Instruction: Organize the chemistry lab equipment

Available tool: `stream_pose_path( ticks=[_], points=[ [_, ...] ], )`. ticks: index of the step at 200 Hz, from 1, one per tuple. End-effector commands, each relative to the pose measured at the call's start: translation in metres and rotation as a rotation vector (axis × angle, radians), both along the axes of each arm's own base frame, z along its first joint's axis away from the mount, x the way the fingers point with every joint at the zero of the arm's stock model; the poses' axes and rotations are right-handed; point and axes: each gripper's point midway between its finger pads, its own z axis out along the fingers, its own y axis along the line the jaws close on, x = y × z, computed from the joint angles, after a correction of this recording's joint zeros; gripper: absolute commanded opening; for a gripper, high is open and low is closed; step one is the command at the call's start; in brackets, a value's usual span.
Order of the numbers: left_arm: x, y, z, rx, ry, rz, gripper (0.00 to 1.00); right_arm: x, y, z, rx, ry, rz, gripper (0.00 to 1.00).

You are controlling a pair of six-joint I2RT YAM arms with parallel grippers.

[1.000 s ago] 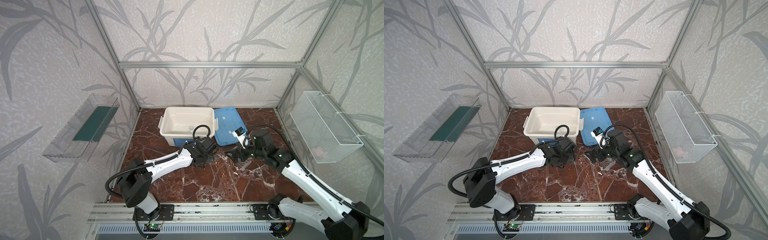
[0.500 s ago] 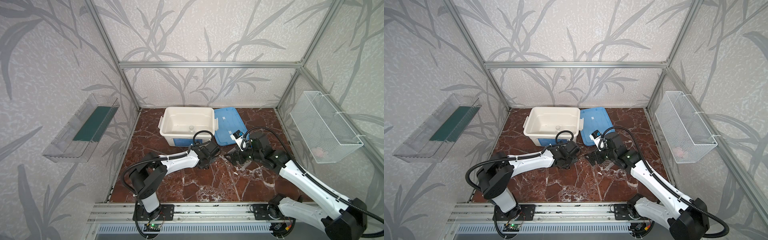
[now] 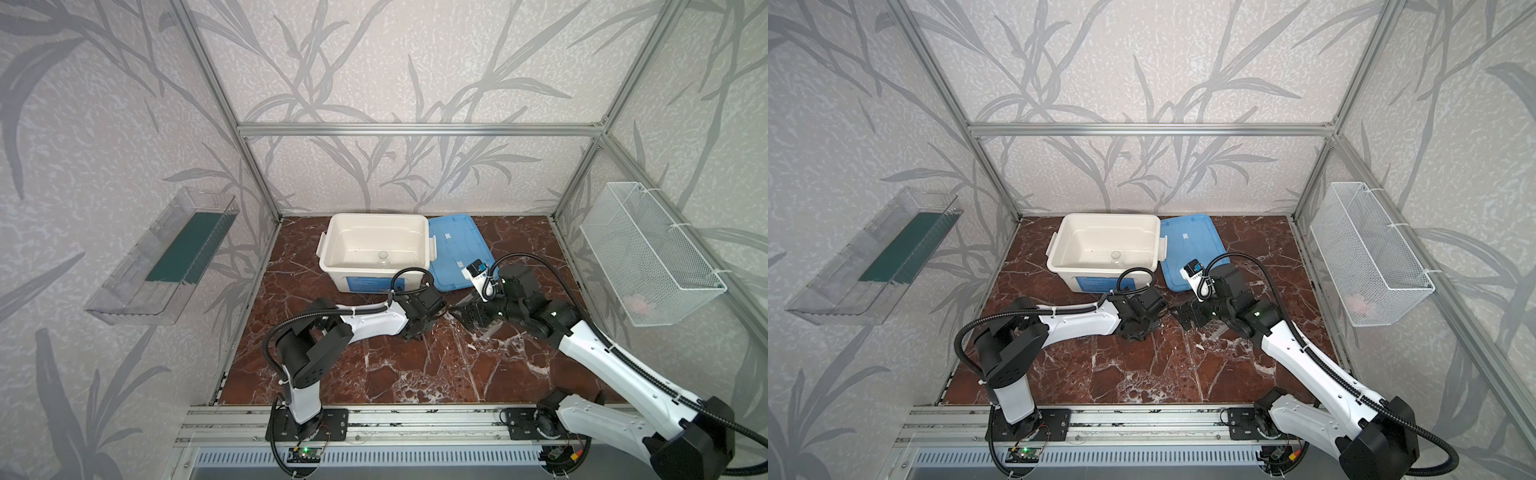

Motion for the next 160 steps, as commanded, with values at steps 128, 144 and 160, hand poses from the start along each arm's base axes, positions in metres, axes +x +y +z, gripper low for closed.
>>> stream_pose_path(
  ticks=[128, 144, 160],
  points=[
    [-0.0064, 0.0009, -0.01, 0.054, 0.015, 0.003, 0.17, 0.0011, -0.005, 0.0072, -0.002, -0.05, -0.02, 0.97],
    [-0.0066, 0.001, -0.0105, 0.052, 0.015, 0.004, 0.17, 0.0013, -0.0052, 0.007, -0.004, -0.051, -0.021, 0.96],
    [-0.0069, 0.0015, -0.0094, 0.05, 0.014, 0.004, 0.17, 0.0017, -0.0053, 0.0067, -0.005, -0.051, -0.022, 0.96]
  ],
)
